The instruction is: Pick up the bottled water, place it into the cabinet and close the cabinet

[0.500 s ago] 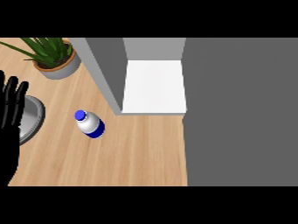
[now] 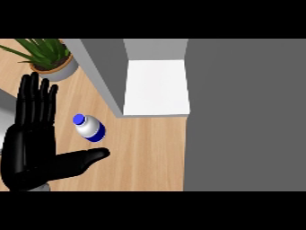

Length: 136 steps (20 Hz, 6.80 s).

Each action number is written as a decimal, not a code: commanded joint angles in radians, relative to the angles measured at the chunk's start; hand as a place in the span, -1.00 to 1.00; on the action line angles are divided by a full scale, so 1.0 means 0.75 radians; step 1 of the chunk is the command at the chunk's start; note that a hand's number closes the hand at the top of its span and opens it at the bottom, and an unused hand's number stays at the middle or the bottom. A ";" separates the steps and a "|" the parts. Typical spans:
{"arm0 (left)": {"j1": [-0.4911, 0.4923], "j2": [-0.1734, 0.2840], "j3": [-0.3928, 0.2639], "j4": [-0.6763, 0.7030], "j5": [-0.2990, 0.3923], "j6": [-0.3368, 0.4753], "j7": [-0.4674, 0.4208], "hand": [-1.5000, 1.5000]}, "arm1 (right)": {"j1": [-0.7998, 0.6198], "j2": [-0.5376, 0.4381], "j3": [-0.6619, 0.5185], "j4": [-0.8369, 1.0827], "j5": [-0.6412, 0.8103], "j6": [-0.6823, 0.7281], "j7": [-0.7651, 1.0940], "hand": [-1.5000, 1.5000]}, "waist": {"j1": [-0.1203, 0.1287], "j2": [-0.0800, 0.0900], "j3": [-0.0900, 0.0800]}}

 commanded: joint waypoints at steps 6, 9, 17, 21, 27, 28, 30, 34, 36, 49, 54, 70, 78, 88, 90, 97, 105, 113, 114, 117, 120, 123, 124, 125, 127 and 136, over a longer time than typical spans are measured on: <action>0.046 -0.016 -0.341 0.017 0.044 0.468 0.126 -1.00 | 0.225 -0.018 -0.051 -0.113 -0.341 0.097 0.164 -1.00 | 0.014 -0.009 0.002; 0.112 -0.016 -0.380 0.138 0.118 0.488 -0.064 -1.00 | 0.337 0.035 0.040 -0.151 -0.257 0.118 0.097 -1.00 | 0.015 -0.008 0.001; 0.242 0.010 -0.410 -0.038 0.037 0.467 0.003 -1.00 | 0.502 0.077 0.069 -0.118 -0.222 0.242 -0.053 -1.00 | 0.019 -0.009 0.001; 0.375 0.014 -0.404 -0.009 0.153 0.418 -0.170 -1.00 | 0.498 0.089 0.101 -0.168 -0.173 0.215 -0.024 -1.00 | 0.023 -0.009 0.001; 0.344 0.050 -0.354 -0.026 0.137 0.388 -0.175 -1.00 | 0.461 0.060 0.023 -0.129 -0.233 0.255 -0.019 -1.00 | 0.022 -0.008 0.001; 0.351 0.033 -0.355 0.009 0.168 0.375 -0.202 -1.00 | 0.565 0.091 0.077 -0.062 -0.153 0.323 -0.188 -1.00 | 0.018 -0.009 0.001; 0.483 0.034 -0.339 0.008 0.228 0.346 -0.352 -1.00 | 0.503 0.071 0.023 -0.177 -0.235 0.236 -0.017 -1.00 | 0.025 -0.009 0.000; 0.340 0.031 -0.176 0.116 0.287 0.322 -0.298 -1.00 | 0.607 0.052 -0.012 -0.113 -0.230 0.363 -0.171 -1.00 | 0.015 -0.009 0.001; 0.432 0.046 -0.206 0.094 0.289 0.295 -0.334 -1.00 | 0.569 0.066 0.021 -0.250 -0.237 0.278 -0.037 -1.00 | 0.021 -0.009 0.001; 0.213 0.103 0.083 0.558 0.411 0.088 -0.492 -1.00 | 0.592 0.092 0.106 -0.084 -0.140 0.333 -0.222 -1.00 | 0.015 -0.007 0.001; 0.180 0.154 0.199 0.754 0.489 -0.059 -0.582 -1.00 | 0.603 0.068 0.043 -0.030 -0.171 0.402 -0.268 -1.00 | 0.016 -0.007 0.001; -0.024 0.048 0.378 1.445 0.641 -0.364 -0.918 -1.00 | 0.702 0.075 0.079 -0.133 -0.173 0.397 -0.256 -1.00 | 0.015 -0.007 0.000; -0.354 0.072 0.467 1.929 0.612 -0.417 -1.097 -1.00 | 0.674 0.064 0.060 -0.067 -0.186 0.428 -0.288 -1.00 | 0.006 -0.004 0.000; -0.419 0.148 0.540 2.166 0.670 -0.671 -1.166 -1.00 | 0.576 0.050 0.044 -0.078 -0.237 0.381 -0.184 -1.00 | 0.007 -0.001 -0.001; -0.456 0.084 0.538 2.198 0.657 -0.618 -1.226 -1.00 | 0.701 0.061 0.099 -0.130 -0.175 0.417 -0.247 -1.00 | -0.010 -0.002 -0.002; -0.540 0.113 0.558 2.228 0.704 -0.780 -1.130 -1.00 | 0.586 0.056 0.061 -0.059 -0.210 0.373 -0.209 -1.00 | 0.001 0.001 -0.001; -0.561 0.081 0.534 2.335 0.655 -0.895 -1.245 -1.00 | 0.583 0.057 0.129 -0.094 -0.156 0.342 -0.173 -1.00 | -0.002 0.001 -0.002; -0.610 0.057 0.525 2.408 0.614 -0.895 -1.329 1.00 | 0.632 -0.001 0.029 -0.050 -0.255 0.424 -0.268 -1.00 | -0.004 -0.001 -0.001; -0.619 0.044 0.511 2.417 0.598 -0.902 -1.331 1.00 | 0.610 0.059 0.103 0.000 -0.150 0.395 -0.316 -1.00 | -0.003 0.000 -0.001; -0.625 0.059 0.546 2.396 0.639 -0.930 -1.301 1.00 | 0.596 0.008 0.041 -0.015 -0.225 0.417 -0.268 -1.00 | 0.004 -0.002 0.000; -0.676 0.074 0.544 2.446 0.610 -0.859 -1.323 1.00 | 0.564 0.046 0.068 -0.033 -0.218 0.359 -0.219 -1.00 | -0.005 0.002 -0.001; -0.659 0.023 0.532 2.414 0.600 -0.799 -1.367 1.00 | 0.627 0.043 0.079 -0.003 -0.183 0.402 -0.279 -1.00 | -0.001 -0.002 -0.001; -0.716 0.042 0.556 2.400 0.622 -0.781 -1.338 1.00 | 0.614 0.077 0.121 0.040 -0.122 0.389 -0.315 -1.00 | -0.003 -0.001 -0.001; -0.671 0.097 0.525 2.318 0.622 -0.848 -1.217 1.00 | 0.585 0.008 0.025 -0.028 -0.221 0.395 -0.232 -1.00 | 0.016 -0.008 0.001; -0.554 0.144 0.474 2.355 0.562 -1.019 -1.300 1.00 | 0.672 0.090 0.202 0.006 -0.069 0.370 -0.348 -1.00 | 0.010 -0.007 0.000; -0.394 0.115 0.432 2.091 0.612 -1.165 -1.175 1.00 | 0.585 0.040 0.046 0.013 -0.192 0.363 -0.259 -1.00 | 0.031 -0.013 0.002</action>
